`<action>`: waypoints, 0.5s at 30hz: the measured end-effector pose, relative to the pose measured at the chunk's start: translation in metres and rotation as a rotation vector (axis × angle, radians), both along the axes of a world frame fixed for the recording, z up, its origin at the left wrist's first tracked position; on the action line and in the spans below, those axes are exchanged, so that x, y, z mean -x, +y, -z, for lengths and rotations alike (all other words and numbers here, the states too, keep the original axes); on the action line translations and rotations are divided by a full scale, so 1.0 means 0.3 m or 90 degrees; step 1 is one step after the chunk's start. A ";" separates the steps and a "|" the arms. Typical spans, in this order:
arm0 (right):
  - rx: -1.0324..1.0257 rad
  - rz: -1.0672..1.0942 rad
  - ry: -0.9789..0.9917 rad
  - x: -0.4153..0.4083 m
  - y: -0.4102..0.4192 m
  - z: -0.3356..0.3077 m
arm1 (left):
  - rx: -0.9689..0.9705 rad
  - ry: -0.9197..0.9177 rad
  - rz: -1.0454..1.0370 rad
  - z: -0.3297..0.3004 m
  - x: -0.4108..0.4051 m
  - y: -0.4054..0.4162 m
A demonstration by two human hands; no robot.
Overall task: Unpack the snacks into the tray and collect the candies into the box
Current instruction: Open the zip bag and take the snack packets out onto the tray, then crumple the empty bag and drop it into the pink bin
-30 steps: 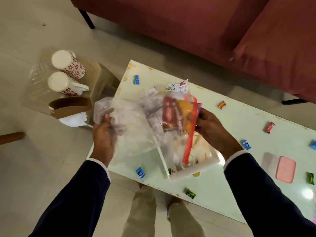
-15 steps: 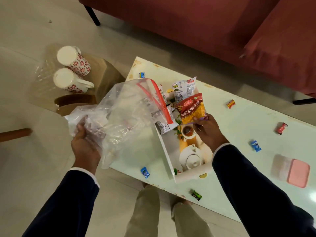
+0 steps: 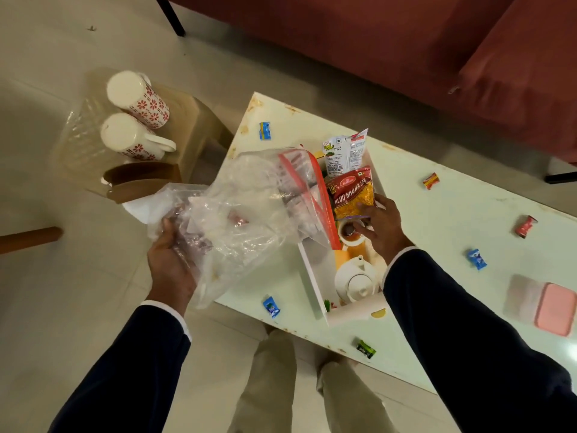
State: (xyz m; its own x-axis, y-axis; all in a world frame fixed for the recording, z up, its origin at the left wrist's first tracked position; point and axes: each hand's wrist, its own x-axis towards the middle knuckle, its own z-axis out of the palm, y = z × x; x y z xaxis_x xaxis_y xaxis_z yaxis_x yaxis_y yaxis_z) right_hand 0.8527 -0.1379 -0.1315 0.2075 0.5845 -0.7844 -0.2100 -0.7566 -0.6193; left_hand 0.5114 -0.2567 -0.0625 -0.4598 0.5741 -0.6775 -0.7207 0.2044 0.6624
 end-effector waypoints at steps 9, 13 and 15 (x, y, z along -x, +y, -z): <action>0.022 0.046 0.075 -0.107 -0.092 -0.112 | -0.019 -0.022 0.088 -0.067 -0.070 0.034; -0.039 -0.022 0.119 -0.084 -0.135 -0.229 | -0.091 0.030 0.116 -0.153 -0.090 0.048; -0.052 -0.081 0.156 -0.049 -0.160 -0.309 | -0.097 0.065 0.129 -0.196 -0.087 0.044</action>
State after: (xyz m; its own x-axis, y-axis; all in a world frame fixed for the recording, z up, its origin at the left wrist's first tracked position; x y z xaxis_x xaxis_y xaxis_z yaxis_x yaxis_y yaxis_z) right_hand 0.8675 -0.1860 -0.0388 -0.0612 0.6570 -0.7514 -0.2675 -0.7361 -0.6218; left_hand 0.5374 -0.2435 -0.0038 -0.3868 0.7532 -0.5320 -0.6027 0.2302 0.7640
